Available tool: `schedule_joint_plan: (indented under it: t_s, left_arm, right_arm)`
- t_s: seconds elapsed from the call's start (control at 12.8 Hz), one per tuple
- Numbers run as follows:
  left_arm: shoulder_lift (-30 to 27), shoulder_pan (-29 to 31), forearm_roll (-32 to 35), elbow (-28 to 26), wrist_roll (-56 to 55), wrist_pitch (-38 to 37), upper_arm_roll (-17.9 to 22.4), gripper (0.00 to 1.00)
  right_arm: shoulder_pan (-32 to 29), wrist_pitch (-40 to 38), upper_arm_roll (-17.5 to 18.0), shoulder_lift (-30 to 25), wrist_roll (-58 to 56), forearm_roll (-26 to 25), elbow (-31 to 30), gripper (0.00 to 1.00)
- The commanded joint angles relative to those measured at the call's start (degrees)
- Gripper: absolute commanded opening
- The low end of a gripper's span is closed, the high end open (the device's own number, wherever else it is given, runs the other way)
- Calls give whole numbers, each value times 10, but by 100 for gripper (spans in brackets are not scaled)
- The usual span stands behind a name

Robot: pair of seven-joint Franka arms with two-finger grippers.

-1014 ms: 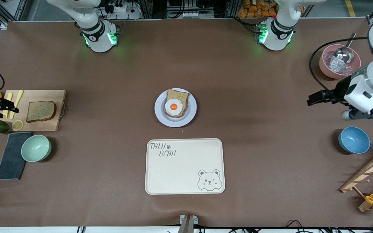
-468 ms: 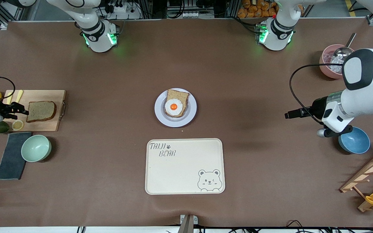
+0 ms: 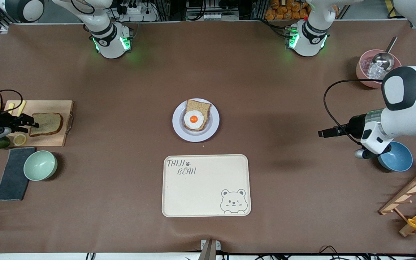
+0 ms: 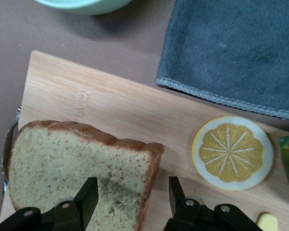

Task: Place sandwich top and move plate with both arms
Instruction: 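Grasp the bread slice with the right gripper and lift it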

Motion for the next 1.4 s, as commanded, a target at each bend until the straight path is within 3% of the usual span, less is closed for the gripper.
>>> schedule_joint_plan:
  t_s: [0.0,0.16,0.23,0.7,1.33]
  left_arm:
    - [0,2,-9,6,2,2,-1,100]
    - [1,2,-5,5,2,2,-1,100]
    - [0,2,-4,4,1,1,-1,100]
    - [1,2,-3,6,2,2,-1,100]
    - [2,3,-2,6,2,5,-1,100]
  right_arm:
    - [-5,-2,0,8,-18,18,5,43]
    - [-5,-3,0,9,-17,19,5,8]
    - [-5,-3,0,11,-17,22,5,0]
    - [2,-23,-1,9,-28,21,23,0]
    - [28,-155,-4,-5,70,19,79,0]
